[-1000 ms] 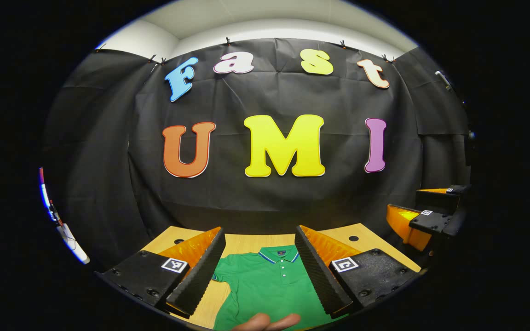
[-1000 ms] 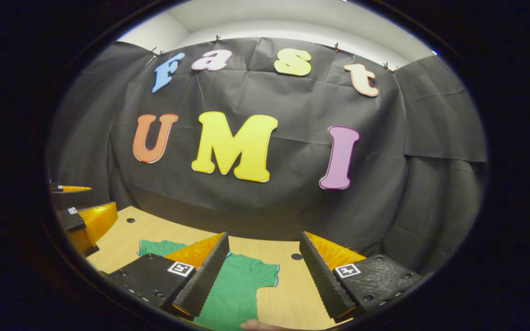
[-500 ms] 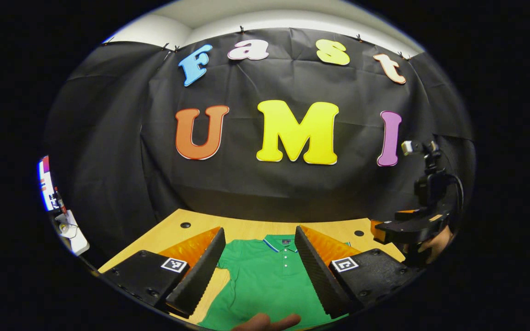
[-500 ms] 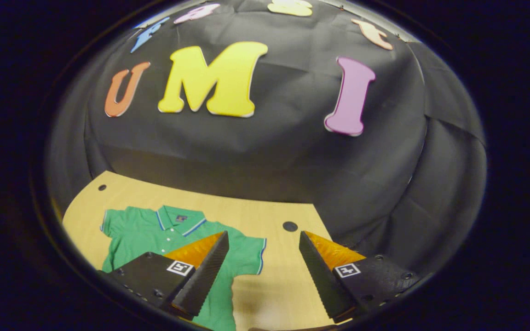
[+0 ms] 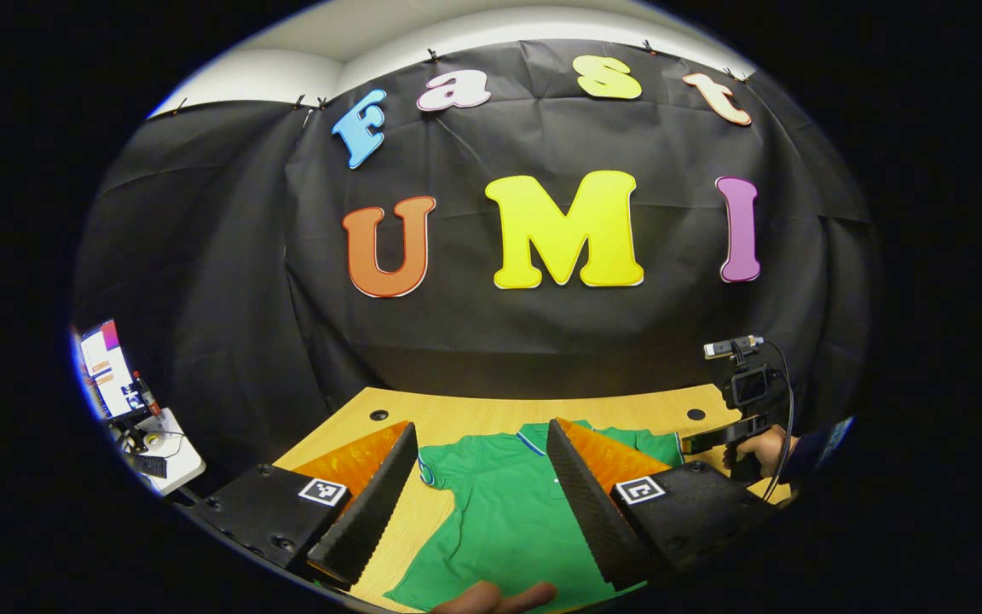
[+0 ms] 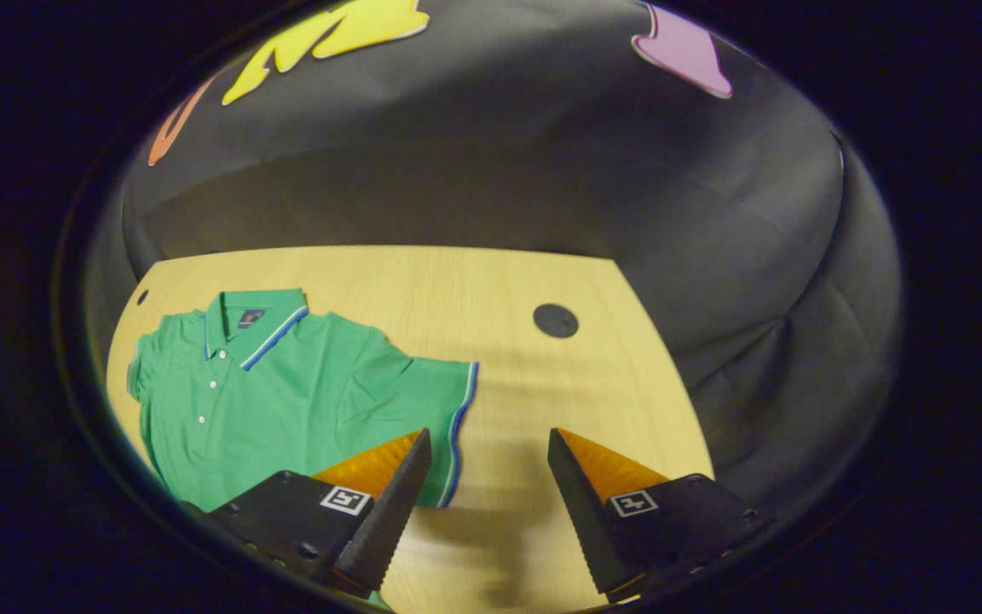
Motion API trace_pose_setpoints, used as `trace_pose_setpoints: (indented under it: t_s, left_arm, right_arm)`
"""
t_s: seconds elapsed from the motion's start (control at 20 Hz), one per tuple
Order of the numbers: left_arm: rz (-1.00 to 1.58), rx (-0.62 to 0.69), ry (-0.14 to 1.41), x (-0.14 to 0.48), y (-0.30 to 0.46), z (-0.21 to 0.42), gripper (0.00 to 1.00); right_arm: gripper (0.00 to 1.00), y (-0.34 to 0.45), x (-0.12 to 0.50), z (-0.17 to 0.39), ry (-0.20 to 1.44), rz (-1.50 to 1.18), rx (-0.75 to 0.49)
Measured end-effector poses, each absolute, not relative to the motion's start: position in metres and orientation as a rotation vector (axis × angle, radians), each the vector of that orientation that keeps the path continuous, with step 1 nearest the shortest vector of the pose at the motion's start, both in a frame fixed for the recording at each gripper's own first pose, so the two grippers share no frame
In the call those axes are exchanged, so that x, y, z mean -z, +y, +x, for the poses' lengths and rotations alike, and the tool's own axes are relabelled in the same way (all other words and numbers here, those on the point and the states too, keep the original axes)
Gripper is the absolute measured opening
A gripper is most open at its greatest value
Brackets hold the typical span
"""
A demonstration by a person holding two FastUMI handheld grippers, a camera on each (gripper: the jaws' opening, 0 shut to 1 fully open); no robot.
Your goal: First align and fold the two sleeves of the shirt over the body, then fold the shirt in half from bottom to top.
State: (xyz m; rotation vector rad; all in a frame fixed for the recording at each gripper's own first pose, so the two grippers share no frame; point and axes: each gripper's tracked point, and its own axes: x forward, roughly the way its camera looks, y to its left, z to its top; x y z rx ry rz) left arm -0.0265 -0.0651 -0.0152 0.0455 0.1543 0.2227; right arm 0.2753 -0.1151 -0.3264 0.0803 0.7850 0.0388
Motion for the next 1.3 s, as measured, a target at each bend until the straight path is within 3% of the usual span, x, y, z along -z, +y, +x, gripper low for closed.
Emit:
trace_pose_setpoints:
  t_s: [0.1, 0.25, 0.3, 0.4, 0.55, 0.6, 0.65, 0.7, 0.75, 0.8, 1.3]
  left_arm:
    - [0.046, -0.24, 0.17, 0.019, -0.067, -0.029, 0.98]
    - [0.09, -0.263, 0.186, 0.022, -0.067, -0.035, 0.99]
    - [0.108, -0.267, 0.184, 0.022, -0.068, -0.037, 0.92]
    - [0.123, -0.264, 0.18, 0.02, -0.07, -0.038, 1.0]
    - [0.122, -0.273, 0.185, 0.023, -0.068, -0.039, 1.0]
    - [0.115, -0.276, 0.19, 0.024, -0.066, -0.038, 0.99]
    - [0.108, -0.281, 0.197, 0.026, -0.065, -0.038, 0.98]
    - [0.099, -0.283, 0.205, 0.03, -0.064, -0.038, 0.98]
    - [0.092, -0.286, 0.212, 0.032, -0.063, -0.037, 0.98]
    - [0.086, -0.287, 0.221, 0.033, -0.061, -0.036, 0.98]
    - [0.036, -0.324, 0.237, 0.044, -0.031, -0.041, 0.98]
  right_arm:
    - [0.86, -0.102, 0.339, 0.285, 0.811, 0.115, -0.075]
    - [0.74, -0.09, 0.353, 0.298, 0.867, 0.165, -0.087]
    - [0.65, -0.087, 0.356, 0.298, 0.892, 0.193, -0.092]
    - [0.53, -0.083, 0.365, 0.297, 0.933, 0.23, -0.091]
    - [0.39, -0.082, 0.367, 0.297, 0.944, 0.241, -0.082]
    - [0.28, -0.082, 0.367, 0.301, 0.933, 0.251, -0.073]
    - [0.25, -0.083, 0.368, 0.3, 0.945, 0.27, -0.069]
    - [0.09, -0.083, 0.362, 0.3, 0.942, 0.29, -0.064]
    - [0.08, -0.084, 0.362, 0.301, 0.936, 0.294, -0.049]
    - [0.0, -0.082, 0.363, 0.3, 0.938, 0.28, -0.053]
    - [0.0, -0.013, 0.286, 0.287, 0.779, 0.12, -0.214]
